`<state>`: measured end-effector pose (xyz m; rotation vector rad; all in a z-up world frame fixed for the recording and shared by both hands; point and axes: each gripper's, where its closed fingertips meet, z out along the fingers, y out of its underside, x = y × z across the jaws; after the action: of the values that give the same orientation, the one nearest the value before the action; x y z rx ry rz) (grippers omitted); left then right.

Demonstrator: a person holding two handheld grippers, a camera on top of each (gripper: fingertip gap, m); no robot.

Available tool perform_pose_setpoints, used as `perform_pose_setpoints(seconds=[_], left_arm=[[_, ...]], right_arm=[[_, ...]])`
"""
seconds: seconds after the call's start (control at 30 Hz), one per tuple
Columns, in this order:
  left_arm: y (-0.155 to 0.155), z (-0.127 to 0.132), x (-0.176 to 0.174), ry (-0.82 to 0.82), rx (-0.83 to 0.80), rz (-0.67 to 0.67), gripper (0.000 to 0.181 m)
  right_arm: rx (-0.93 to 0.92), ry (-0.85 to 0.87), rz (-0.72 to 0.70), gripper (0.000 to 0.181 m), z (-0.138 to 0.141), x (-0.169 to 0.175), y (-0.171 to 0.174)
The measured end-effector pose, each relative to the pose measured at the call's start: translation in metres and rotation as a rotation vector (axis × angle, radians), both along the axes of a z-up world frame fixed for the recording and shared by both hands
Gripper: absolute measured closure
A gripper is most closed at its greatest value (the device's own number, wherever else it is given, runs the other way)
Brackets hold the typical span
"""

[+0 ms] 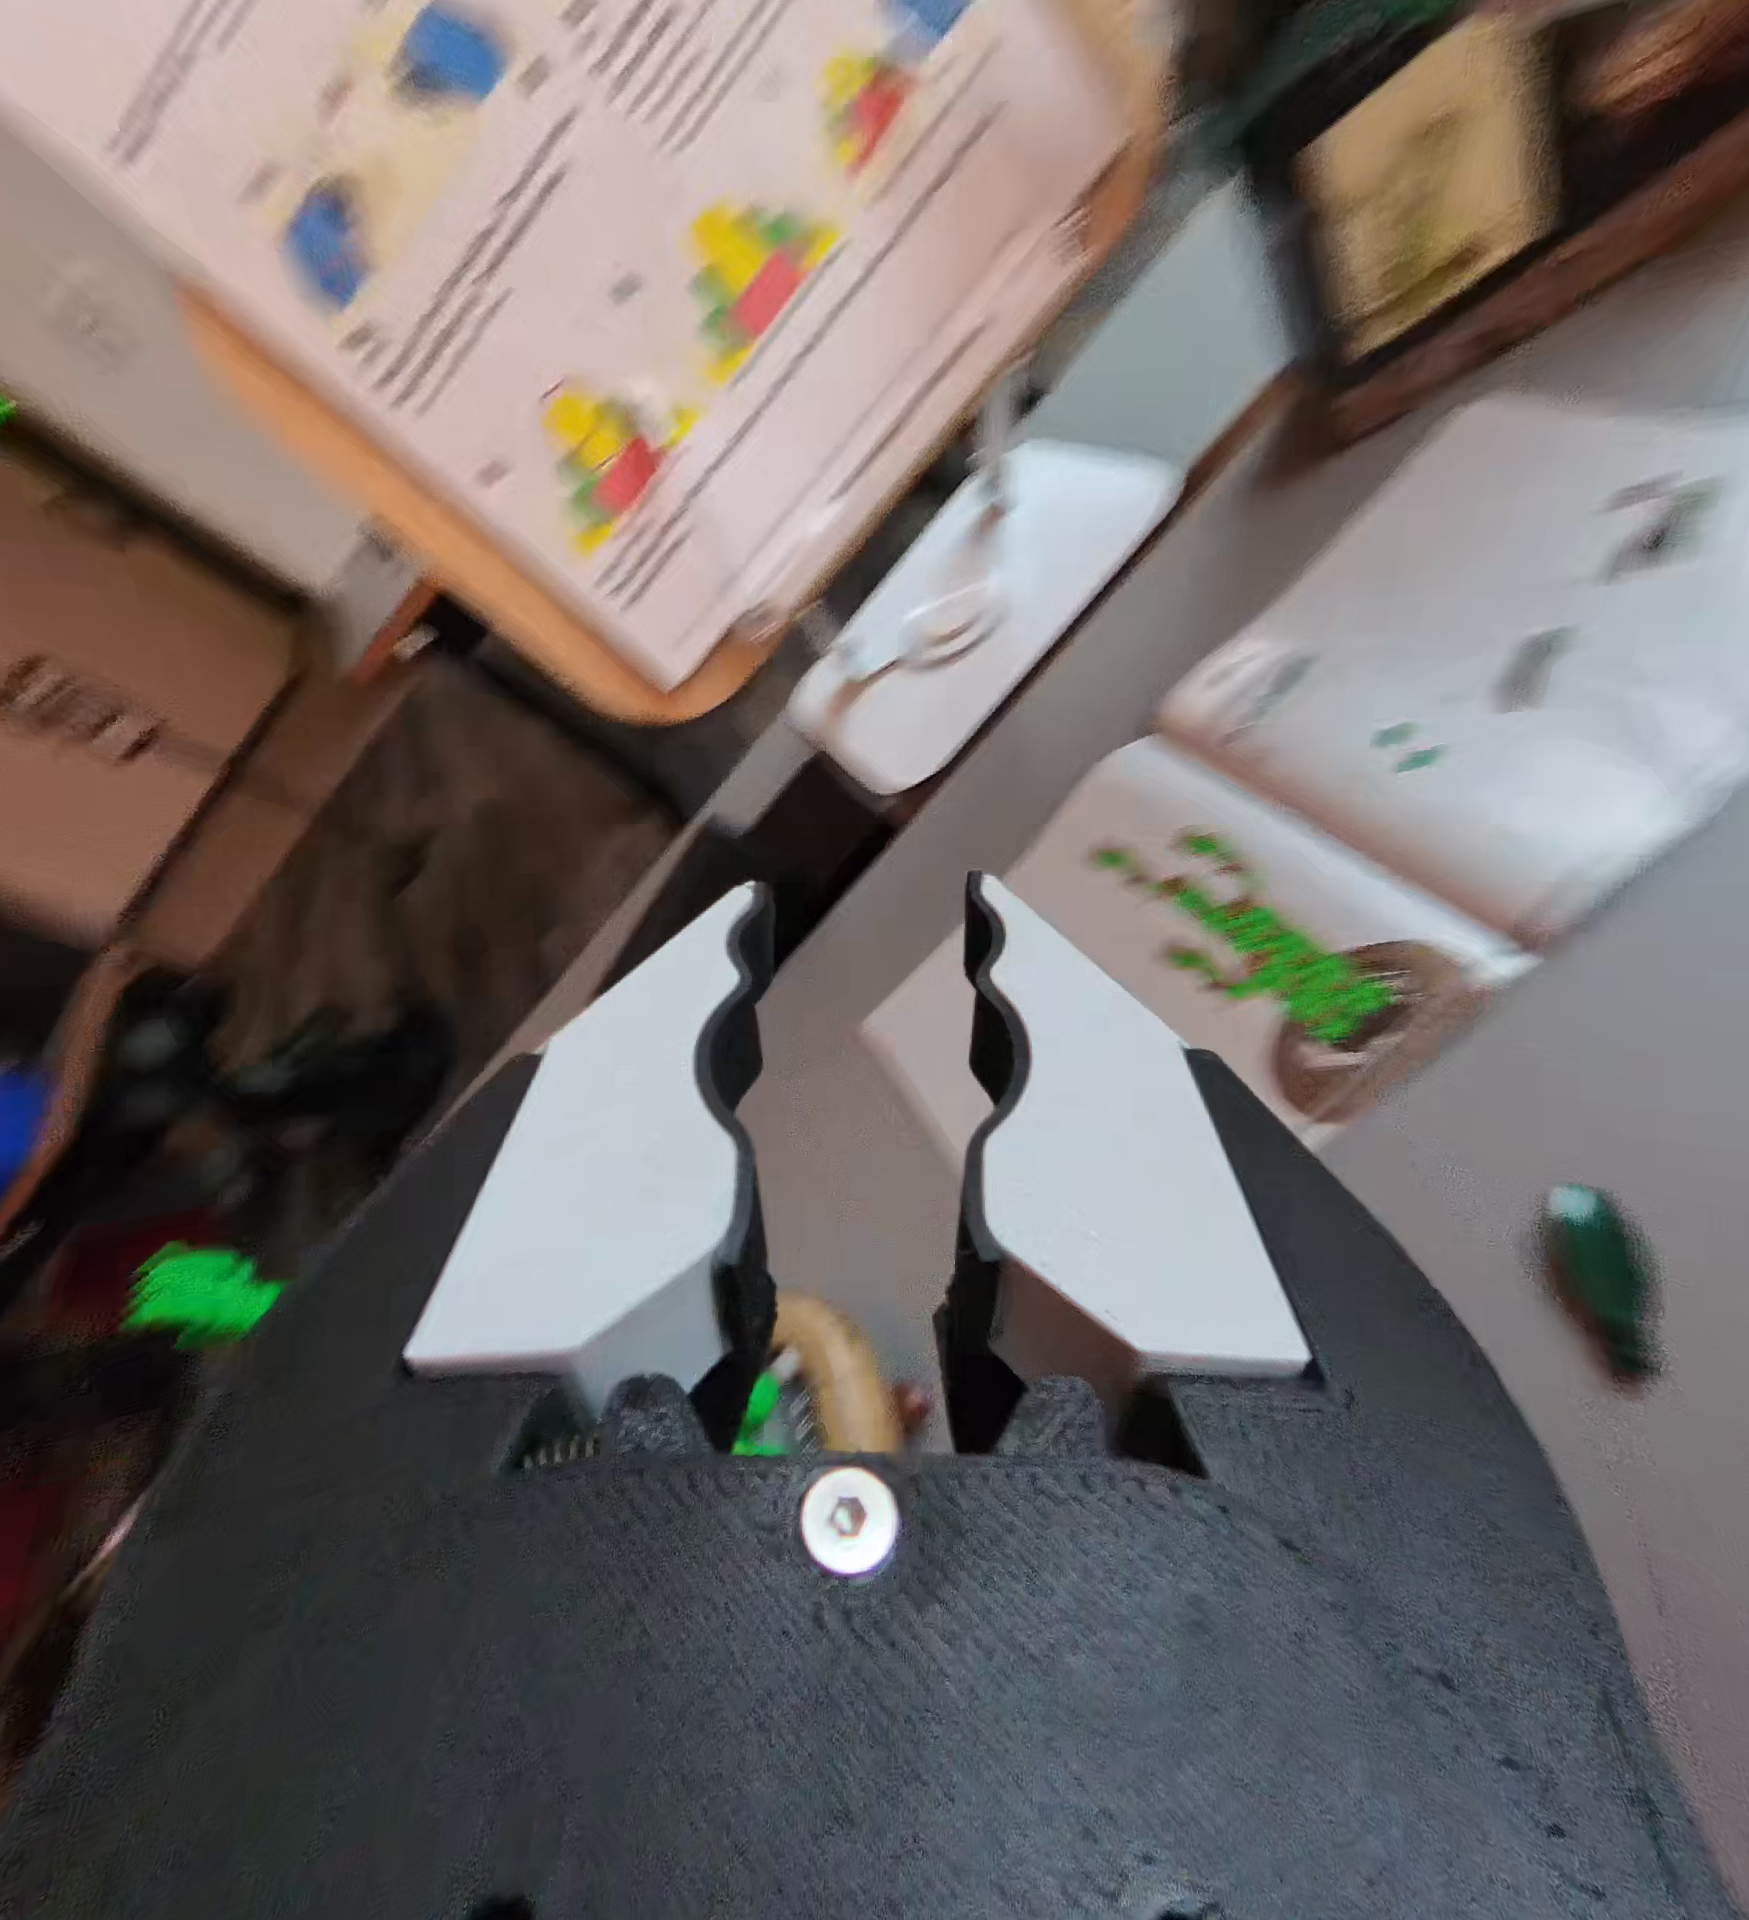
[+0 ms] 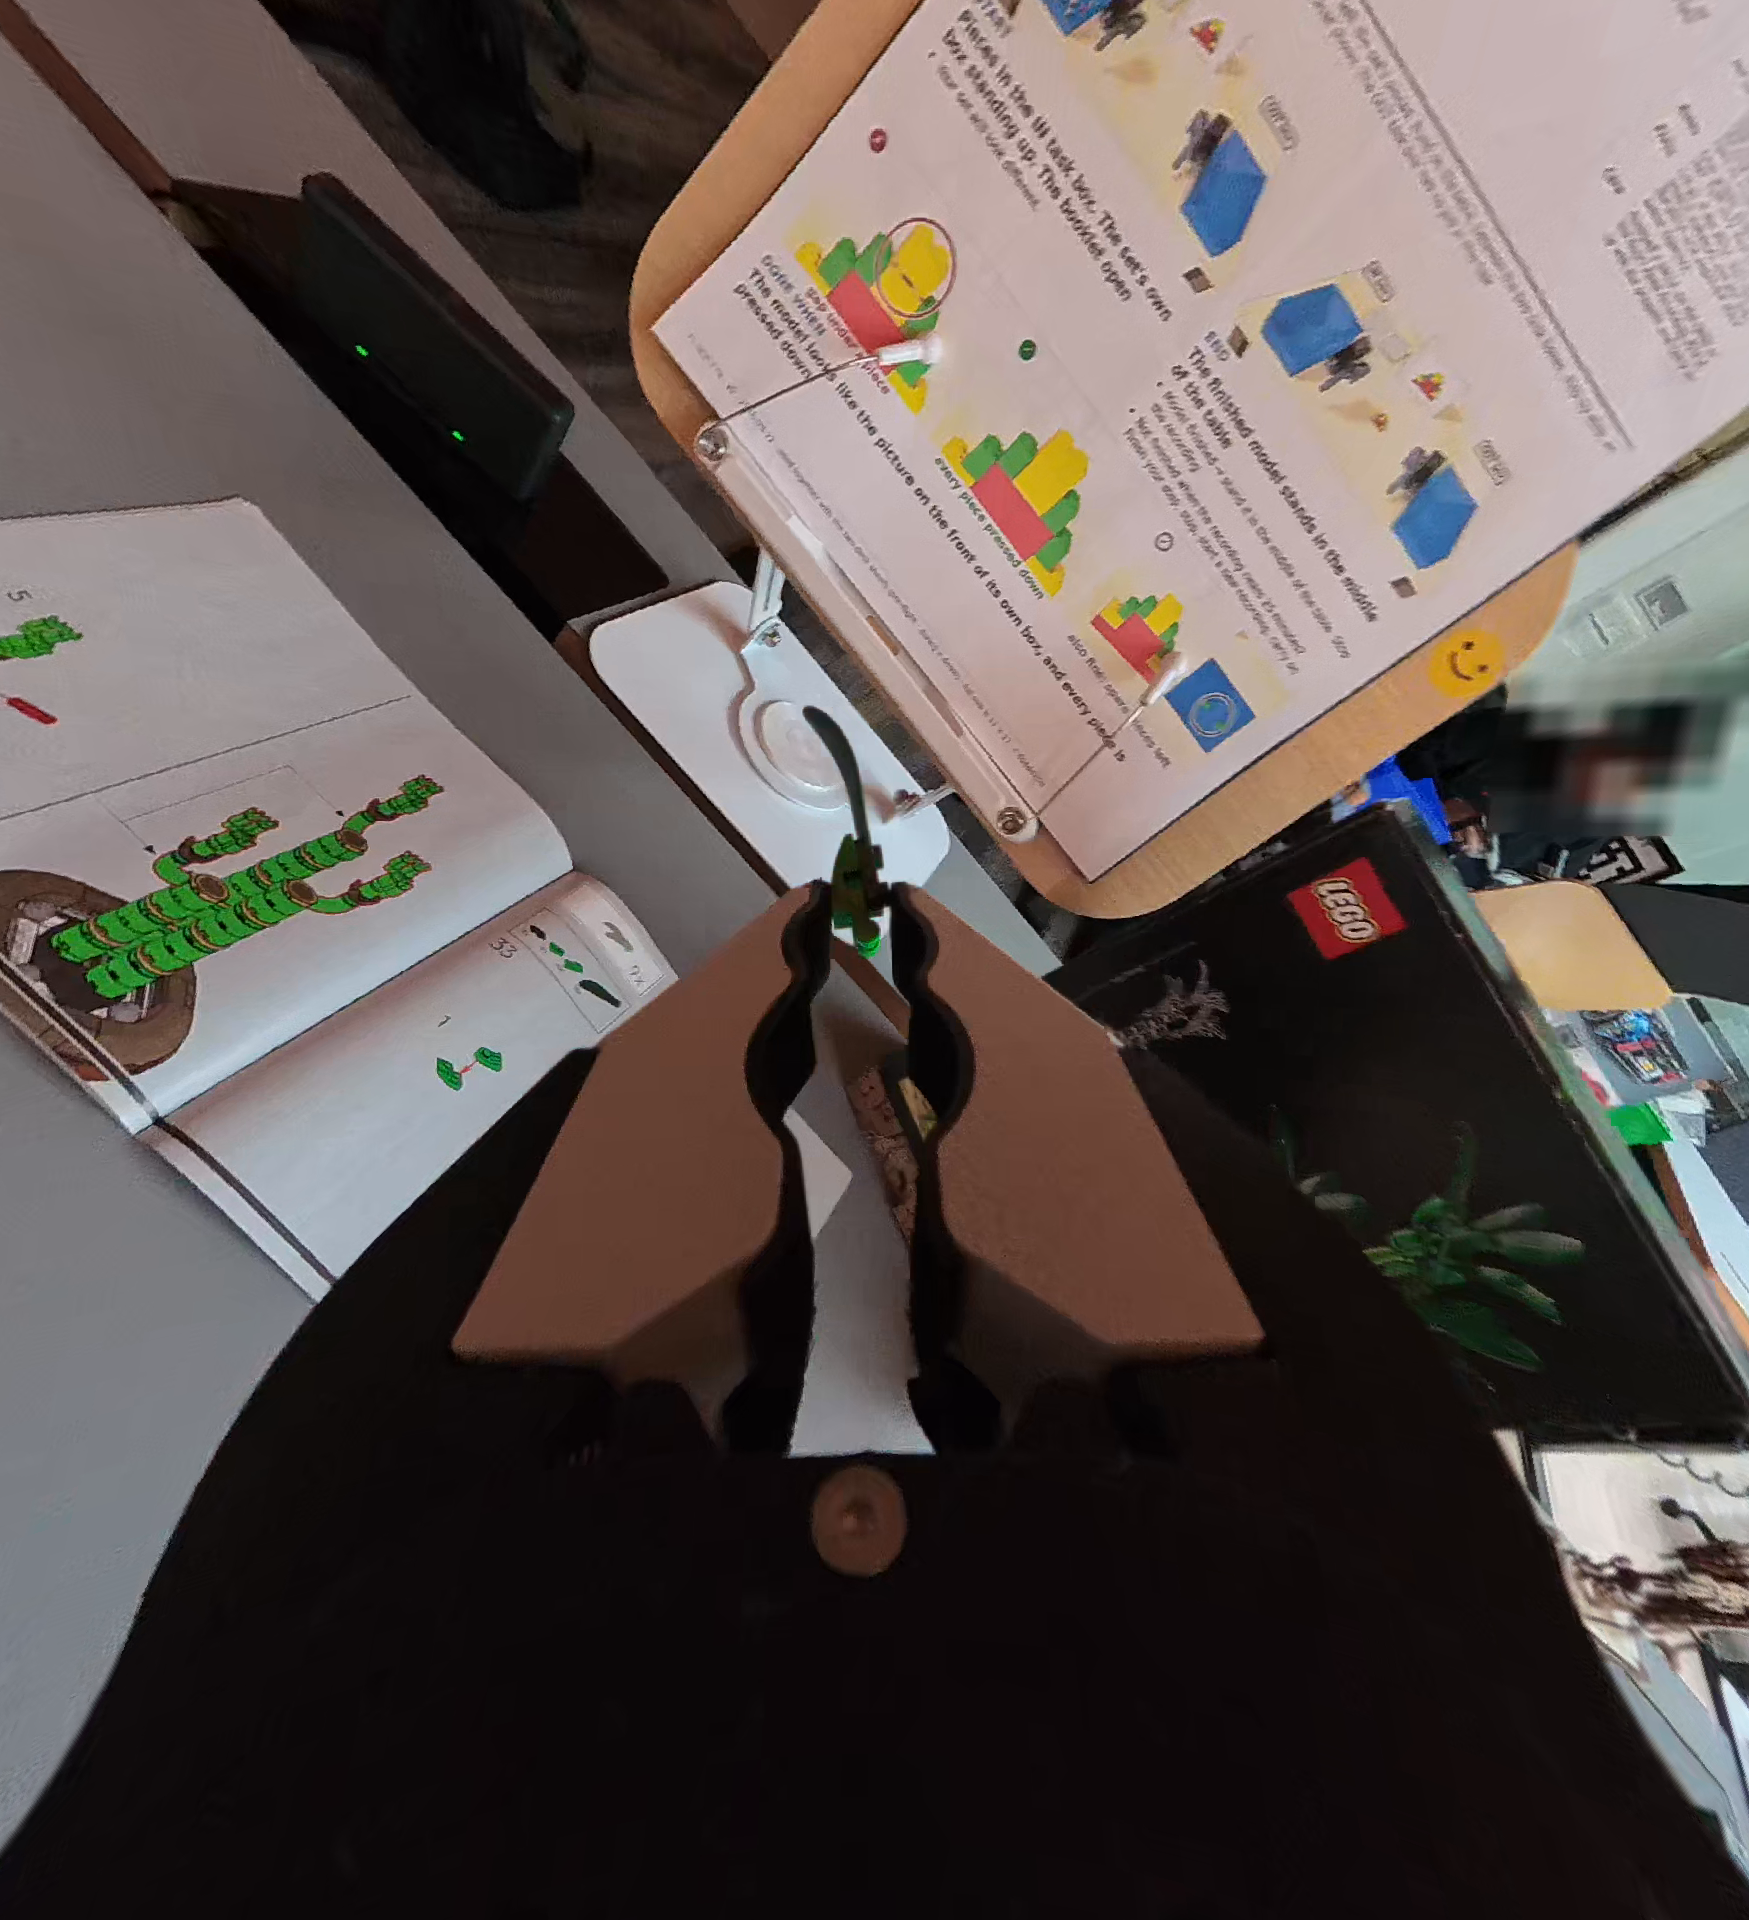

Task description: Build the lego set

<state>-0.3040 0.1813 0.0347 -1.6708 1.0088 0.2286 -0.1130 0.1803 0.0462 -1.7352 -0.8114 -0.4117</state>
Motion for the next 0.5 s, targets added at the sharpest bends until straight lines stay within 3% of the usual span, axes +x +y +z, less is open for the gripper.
perform_pose_setpoints(seconds=[0.03, 0.07, 0.13, 0.5], left_arm=[[0.010, 0.005, -0.021, 0.055, 0.052, 0.148, 0.148], [0.016, 0.009, -0.039, 0.104, 0.095, 0.263, 0.150], [0.020, 0.011, -0.053, 0.143, 0.129, 0.350, 0.149], [0.018, 0.003, -0.040, 0.015, 0.030, 0.263, 0.147]], right_arm=[[-0.010, -0.014, 0.000, 0.172, -0.006, 0.001, 0.003], [-0.017, -0.039, -0.014, 0.172, -0.012, 0.004, 0.006], [-0.038, -0.087, -0.020, 0.172, -0.022, 0.006, 0.011], [-0.094, -0.100, 0.018, 0.172, -0.042, -0.002, 0.015]])
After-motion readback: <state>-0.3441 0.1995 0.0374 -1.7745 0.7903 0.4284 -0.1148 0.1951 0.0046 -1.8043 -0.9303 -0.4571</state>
